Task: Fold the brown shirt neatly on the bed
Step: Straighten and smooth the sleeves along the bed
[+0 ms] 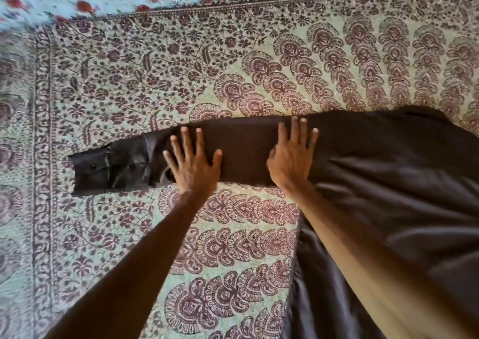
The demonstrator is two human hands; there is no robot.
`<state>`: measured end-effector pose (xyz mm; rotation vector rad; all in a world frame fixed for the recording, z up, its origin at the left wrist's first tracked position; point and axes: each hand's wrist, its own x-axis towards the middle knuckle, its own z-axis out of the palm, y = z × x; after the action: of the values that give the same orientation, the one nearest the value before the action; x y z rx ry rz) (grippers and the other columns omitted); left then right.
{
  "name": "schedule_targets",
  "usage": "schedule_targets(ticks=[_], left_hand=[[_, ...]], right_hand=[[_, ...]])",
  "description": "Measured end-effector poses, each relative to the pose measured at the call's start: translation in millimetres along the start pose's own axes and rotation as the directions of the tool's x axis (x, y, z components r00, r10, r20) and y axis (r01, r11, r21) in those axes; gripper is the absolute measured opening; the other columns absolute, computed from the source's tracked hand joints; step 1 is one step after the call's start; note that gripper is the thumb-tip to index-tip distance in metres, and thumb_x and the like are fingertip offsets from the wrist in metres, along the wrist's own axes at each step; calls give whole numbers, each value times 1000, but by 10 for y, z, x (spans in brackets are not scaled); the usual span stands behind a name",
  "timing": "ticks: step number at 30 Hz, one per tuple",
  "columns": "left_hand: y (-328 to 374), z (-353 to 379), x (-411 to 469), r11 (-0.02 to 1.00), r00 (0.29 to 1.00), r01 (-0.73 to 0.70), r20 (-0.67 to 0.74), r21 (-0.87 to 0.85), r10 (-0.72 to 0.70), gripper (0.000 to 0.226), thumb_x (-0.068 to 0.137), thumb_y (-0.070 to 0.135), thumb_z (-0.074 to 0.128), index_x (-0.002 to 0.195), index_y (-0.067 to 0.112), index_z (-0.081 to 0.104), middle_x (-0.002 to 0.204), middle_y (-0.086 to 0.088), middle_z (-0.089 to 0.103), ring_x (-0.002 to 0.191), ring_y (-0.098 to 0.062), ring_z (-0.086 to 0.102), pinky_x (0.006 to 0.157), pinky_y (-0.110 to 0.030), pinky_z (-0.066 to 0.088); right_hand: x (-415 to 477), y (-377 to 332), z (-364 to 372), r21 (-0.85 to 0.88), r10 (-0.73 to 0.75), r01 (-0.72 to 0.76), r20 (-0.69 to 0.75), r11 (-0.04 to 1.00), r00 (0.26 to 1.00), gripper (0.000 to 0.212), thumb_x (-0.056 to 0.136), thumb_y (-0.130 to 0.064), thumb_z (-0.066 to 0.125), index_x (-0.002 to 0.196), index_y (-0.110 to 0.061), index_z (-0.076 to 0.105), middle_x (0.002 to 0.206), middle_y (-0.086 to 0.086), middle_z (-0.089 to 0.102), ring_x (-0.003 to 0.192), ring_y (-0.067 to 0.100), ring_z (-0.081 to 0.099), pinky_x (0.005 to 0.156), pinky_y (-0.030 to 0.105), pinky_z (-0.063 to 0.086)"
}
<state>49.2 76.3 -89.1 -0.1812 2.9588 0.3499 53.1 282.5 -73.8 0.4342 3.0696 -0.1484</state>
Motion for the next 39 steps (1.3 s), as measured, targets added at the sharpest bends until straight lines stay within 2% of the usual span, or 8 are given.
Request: schedule_targets(ticks=[3,8,11,14,19,25,34,39], left_hand=[[-149,-8,-86,981,982,-188,31,58,186,62,95,57,28,151,35,15,162,2,8,149,-29,5,116,-59,0],[-1225,-177,40,999,991,31,-129,16,-29,57,99,50,25,152,27,22,160,-3,19,148,-27,17,119,-52,14],[-1661,-309,3,994,988,-103,-110,24,105,57,100,46,24,152,21,24,160,-9,18,147,-29,18,117,-49,23],[-1764,-431,-88,968,967,-227,-98,104,237,59,98,49,28,152,23,23,161,-7,14,149,-29,11,119,-54,11],[-1860,-400,-141,996,991,85,-102,-31,-88,72,92,66,29,153,32,9,163,-1,1,150,-26,-3,116,-61,-1],[-2376,-564,306,988,990,-138,2,67,138,65,95,63,16,152,34,4,162,0,3,149,-27,0,117,-60,4],[-1934,-748,202,987,978,-151,-139,46,156,73,91,16,50,153,20,11,161,-11,11,148,-32,9,119,-56,9],[-1773,-442,-222,978,981,-191,27,-82,193,57,98,41,22,153,29,10,162,0,3,149,-24,-1,120,-52,3]], right_hand=[[-127,-615,144,188,-91,76,75,979,993,61,94,-47,41,149,-23,32,160,15,19,148,33,13,119,57,8],[-221,-730,358,96,-42,37,46,995,998,69,93,-66,25,152,-31,24,162,13,11,149,33,7,118,58,4],[-222,-775,345,51,-24,22,42,998,999,67,94,-64,24,152,-31,22,162,12,10,149,34,6,115,62,0],[-269,-970,280,1,50,-50,60,999,997,63,97,-53,28,152,-23,24,161,17,11,149,38,5,113,68,1],[-472,-1682,295,216,-145,116,127,970,981,63,97,-61,25,153,-32,21,163,9,7,150,31,0,113,62,-10],[-586,-1754,430,114,-179,163,142,980,974,79,89,-75,14,154,-32,9,163,10,-5,149,34,-8,113,67,-4],[-494,-1673,270,134,-267,236,323,963,908,99,78,-86,25,153,-31,-7,160,11,-23,146,36,-22,111,68,-8],[-440,-1656,217,166,-280,230,430,959,858,107,71,-92,28,151,-35,-16,156,8,-34,142,33,-31,110,65,-16]])
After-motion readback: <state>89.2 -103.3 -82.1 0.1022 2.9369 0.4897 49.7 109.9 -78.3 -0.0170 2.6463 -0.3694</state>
